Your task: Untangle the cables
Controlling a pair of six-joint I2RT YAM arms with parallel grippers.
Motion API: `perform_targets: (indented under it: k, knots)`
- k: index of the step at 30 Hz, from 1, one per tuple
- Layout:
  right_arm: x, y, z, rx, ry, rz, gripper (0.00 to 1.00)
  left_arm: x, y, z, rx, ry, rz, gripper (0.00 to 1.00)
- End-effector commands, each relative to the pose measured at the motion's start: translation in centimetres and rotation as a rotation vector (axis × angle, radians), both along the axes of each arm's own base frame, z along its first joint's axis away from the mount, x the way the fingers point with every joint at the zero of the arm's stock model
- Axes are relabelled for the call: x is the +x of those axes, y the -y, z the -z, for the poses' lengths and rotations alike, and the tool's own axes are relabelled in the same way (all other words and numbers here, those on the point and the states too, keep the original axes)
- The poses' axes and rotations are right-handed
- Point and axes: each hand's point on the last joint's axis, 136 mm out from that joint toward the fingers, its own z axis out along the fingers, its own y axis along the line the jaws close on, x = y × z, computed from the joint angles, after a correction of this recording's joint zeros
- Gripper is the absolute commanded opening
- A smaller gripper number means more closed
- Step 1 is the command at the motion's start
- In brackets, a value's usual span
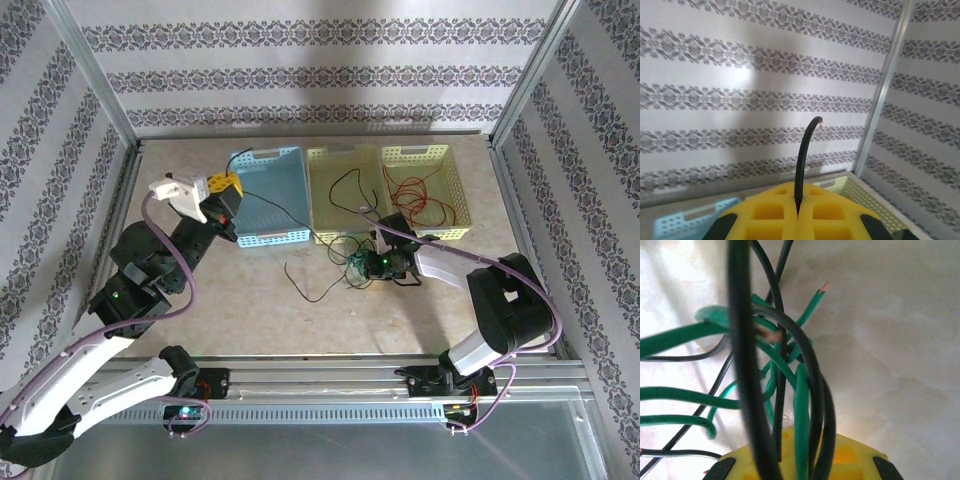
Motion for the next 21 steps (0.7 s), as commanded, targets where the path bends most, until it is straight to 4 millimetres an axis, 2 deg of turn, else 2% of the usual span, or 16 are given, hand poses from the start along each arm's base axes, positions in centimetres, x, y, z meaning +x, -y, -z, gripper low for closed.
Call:
perform_targets:
  k: [1, 4, 6, 12, 18, 21]
  knots:
    - [-0.9, 2.4, 1.2, -0.058, -0.048, 0.082, 0.0, -1.3, -3.6, -2.9, 0.023, 0.088, -0.126, 0.0]
    - [-0.7, 3.0, 1.0, -0.042, -0.045, 0.118, 0.0, -2.4, -4.7, -4.4, -0.004, 0.134, -0.141, 0.0]
    - [-0.7, 3.1, 0.7, -0.031, -0.035, 0.128, 0.0, -2.9, -4.6, -4.9, -0.023, 0.15, -0.111, 0.0]
    - [-0.7, 3.5, -0.7, -0.02, 0.027, 0.143, 0.0, -2.4, -1.9, -5.2, -0.04, 0.144, 0.002, 0.0]
    - [-1.0, 4.7, -1.8, -0.025, 0.081, 0.185, 0.0, -2.2, -1.6, -7.7, -0.059, 0.223, -0.006, 0.0]
    - [-1.0, 4.7, -2.2, -0.011, 0.103, 0.189, 0.0, -1.7, -0.1, -9.0, -0.041, 0.242, 0.033, 0.0]
